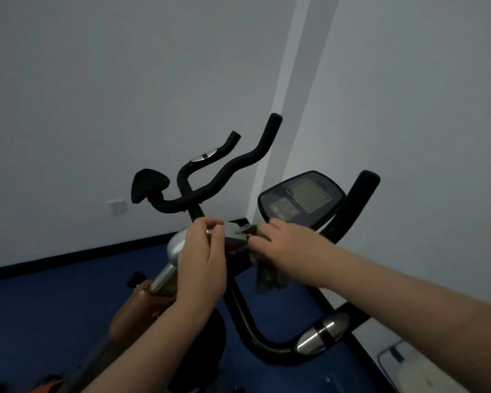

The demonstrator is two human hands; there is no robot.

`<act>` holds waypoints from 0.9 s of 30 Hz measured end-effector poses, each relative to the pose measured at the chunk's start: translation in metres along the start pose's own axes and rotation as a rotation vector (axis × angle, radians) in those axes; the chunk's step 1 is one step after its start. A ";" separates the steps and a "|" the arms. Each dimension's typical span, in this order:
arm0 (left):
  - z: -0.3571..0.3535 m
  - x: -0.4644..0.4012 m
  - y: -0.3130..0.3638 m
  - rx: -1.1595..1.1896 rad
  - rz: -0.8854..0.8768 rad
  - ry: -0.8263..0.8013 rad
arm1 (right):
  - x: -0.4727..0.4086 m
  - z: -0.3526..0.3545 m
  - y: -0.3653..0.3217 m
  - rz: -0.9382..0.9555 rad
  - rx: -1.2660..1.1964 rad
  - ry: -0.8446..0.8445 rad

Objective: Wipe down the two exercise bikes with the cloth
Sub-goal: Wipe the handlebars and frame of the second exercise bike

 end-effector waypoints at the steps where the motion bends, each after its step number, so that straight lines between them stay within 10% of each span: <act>1: -0.001 0.000 -0.001 -0.062 -0.016 0.021 | 0.004 0.002 0.009 0.000 -0.012 -0.003; 13: 0.014 0.008 -0.014 -0.298 0.098 0.153 | -0.004 -0.015 0.000 0.100 -0.092 0.013; 20: 0.005 0.007 -0.020 -0.224 0.151 0.009 | 0.005 0.038 0.060 -0.290 -0.562 0.207; 27: -0.004 0.002 -0.034 -0.030 0.212 -0.139 | 0.010 0.016 0.039 -0.434 -0.144 0.260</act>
Point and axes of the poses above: each hand's wrist, its own x-axis away from the middle knuckle, its own z-axis out of the back of the hand, y = z × x, the point moved 10 cm from there along -x, towards the middle knuckle, and after that the axes turned 6 degrees about z, right-handed, at the moved point
